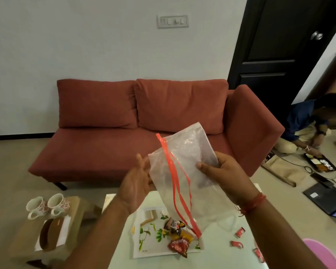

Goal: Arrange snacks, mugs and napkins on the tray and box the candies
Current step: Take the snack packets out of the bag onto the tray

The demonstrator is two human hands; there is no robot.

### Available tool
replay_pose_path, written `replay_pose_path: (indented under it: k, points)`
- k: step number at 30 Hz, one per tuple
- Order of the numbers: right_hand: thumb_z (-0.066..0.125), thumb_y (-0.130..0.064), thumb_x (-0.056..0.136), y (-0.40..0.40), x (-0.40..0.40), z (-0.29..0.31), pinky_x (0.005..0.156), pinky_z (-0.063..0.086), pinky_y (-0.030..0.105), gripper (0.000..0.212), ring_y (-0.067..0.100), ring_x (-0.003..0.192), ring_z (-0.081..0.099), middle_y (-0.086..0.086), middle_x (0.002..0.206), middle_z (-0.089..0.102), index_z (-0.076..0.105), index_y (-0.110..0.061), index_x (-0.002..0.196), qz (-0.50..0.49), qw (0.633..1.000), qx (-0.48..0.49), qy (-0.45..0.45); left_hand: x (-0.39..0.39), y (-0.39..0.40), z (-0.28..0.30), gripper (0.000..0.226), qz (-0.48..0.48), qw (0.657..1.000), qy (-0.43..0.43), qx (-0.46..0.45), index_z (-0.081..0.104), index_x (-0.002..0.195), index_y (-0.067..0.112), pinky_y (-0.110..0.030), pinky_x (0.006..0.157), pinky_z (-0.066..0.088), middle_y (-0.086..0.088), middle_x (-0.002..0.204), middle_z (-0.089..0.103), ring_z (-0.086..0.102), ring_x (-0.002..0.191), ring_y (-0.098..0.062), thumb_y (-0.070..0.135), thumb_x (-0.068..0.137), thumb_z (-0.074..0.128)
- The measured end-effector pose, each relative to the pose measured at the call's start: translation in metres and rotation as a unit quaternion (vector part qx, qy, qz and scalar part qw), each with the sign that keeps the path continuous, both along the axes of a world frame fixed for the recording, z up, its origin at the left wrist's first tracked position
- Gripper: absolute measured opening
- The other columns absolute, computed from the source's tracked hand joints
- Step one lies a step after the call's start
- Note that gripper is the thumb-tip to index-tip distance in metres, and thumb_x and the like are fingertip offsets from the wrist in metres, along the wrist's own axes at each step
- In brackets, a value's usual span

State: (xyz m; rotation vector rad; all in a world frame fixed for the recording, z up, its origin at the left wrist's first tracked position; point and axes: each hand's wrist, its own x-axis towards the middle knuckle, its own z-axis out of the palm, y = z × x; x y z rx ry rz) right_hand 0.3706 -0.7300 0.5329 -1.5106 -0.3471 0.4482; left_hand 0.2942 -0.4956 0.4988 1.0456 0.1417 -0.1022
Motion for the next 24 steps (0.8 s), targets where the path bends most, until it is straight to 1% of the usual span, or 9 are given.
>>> replay_pose_path:
  k: [2,5,7,10,12,15,18,20,24]
  points:
    - [0.069,-0.010,0.088,0.005,-0.003,-0.006,0.073,0.060,0.054,0.010,0.036,0.088,0.072,0.009,0.092,0.076,0.071,-0.014,0.097,-0.075,0.997,-0.029,-0.013,-0.010,-0.019,-0.015,0.081,-0.033,0.999,0.023,0.035,0.042,0.146,0.024,-0.062,0.114,0.026,-0.011,0.145,0.052,0.046,0.135,-0.035,0.075,0.083,0.039]
    - [0.068,-0.015,0.088,0.008,-0.006,-0.016,0.066,0.062,0.046,0.009,0.013,0.071,0.069,-0.007,0.074,0.070,0.068,-0.024,0.085,-0.142,0.972,-0.154,-0.106,-0.017,-0.050,-0.013,0.105,-0.010,0.988,0.041,0.151,0.030,0.148,0.036,-0.048,0.113,0.035,0.006,0.146,0.051,0.048,0.134,-0.018,0.090,0.060,0.051]
    - [0.066,-0.016,0.088,0.010,-0.013,-0.019,0.063,0.061,0.039,0.011,0.008,0.066,0.065,-0.011,0.071,0.066,0.065,-0.026,0.085,-0.162,0.954,-0.192,-0.161,-0.014,-0.066,-0.003,0.110,0.029,0.971,0.059,0.228,0.023,0.148,0.040,-0.036,0.104,0.042,0.013,0.143,0.049,0.048,0.132,-0.014,0.087,0.056,0.060]
    - [0.064,-0.016,0.090,0.010,-0.019,-0.021,0.057,0.057,0.028,0.010,0.008,0.064,0.066,-0.011,0.072,0.066,0.064,-0.026,0.089,-0.153,0.949,-0.193,-0.199,-0.008,-0.082,0.005,0.094,0.070,0.937,0.116,0.323,0.026,0.144,0.035,-0.029,0.089,0.048,0.013,0.133,0.052,0.055,0.120,-0.013,0.068,0.068,0.069]
    - [0.064,-0.018,0.091,0.006,-0.018,-0.020,0.052,0.052,0.019,0.007,0.005,0.062,0.065,-0.011,0.073,0.067,0.064,-0.025,0.092,-0.125,0.961,-0.178,-0.174,-0.006,-0.084,0.006,0.062,0.112,0.936,0.113,0.314,0.044,0.130,0.035,-0.023,0.079,0.052,0.015,0.119,0.062,0.063,0.104,-0.006,0.050,0.078,0.073]
    - [0.062,-0.019,0.094,-0.011,-0.011,-0.016,0.058,0.054,0.024,0.008,0.007,0.069,0.066,-0.006,0.079,0.071,0.068,-0.022,0.095,-0.092,0.980,-0.151,-0.093,-0.002,-0.076,0.005,0.027,0.157,0.948,0.094,0.261,0.063,0.113,0.030,-0.038,0.074,0.061,0.003,0.102,0.073,0.071,0.091,-0.016,0.025,0.087,0.070]
    - [0.054,-0.009,0.097,-0.035,-0.005,-0.013,0.056,0.058,0.039,0.020,0.023,0.069,0.068,0.005,0.085,0.072,0.070,-0.018,0.105,-0.024,0.995,-0.091,0.015,-0.004,-0.071,0.010,0.021,0.160,0.956,0.072,0.236,0.064,0.108,0.027,-0.038,0.064,0.062,-0.013,0.098,0.070,0.069,0.084,-0.025,0.013,0.092,0.063]
    - [0.052,-0.003,0.097,-0.049,-0.002,-0.012,0.047,0.053,0.035,0.020,0.026,0.059,0.063,0.009,0.076,0.066,0.067,-0.009,0.108,0.031,0.997,-0.059,0.033,-0.004,-0.071,0.013,0.021,0.160,0.959,0.056,0.227,0.065,0.106,0.028,-0.035,0.061,0.061,-0.013,0.100,0.070,0.068,0.085,-0.029,0.012,0.092,0.062]
    - [0.048,0.002,0.096,-0.061,0.004,-0.012,0.039,0.046,0.029,0.020,0.025,0.049,0.056,0.023,0.076,0.059,0.068,0.001,0.099,0.062,0.997,0.006,0.050,-0.002,-0.075,0.019,0.028,0.138,0.968,0.024,0.210,0.073,0.099,0.027,-0.035,0.057,0.059,-0.005,0.093,0.075,0.070,0.081,-0.027,0.002,0.090,0.062]
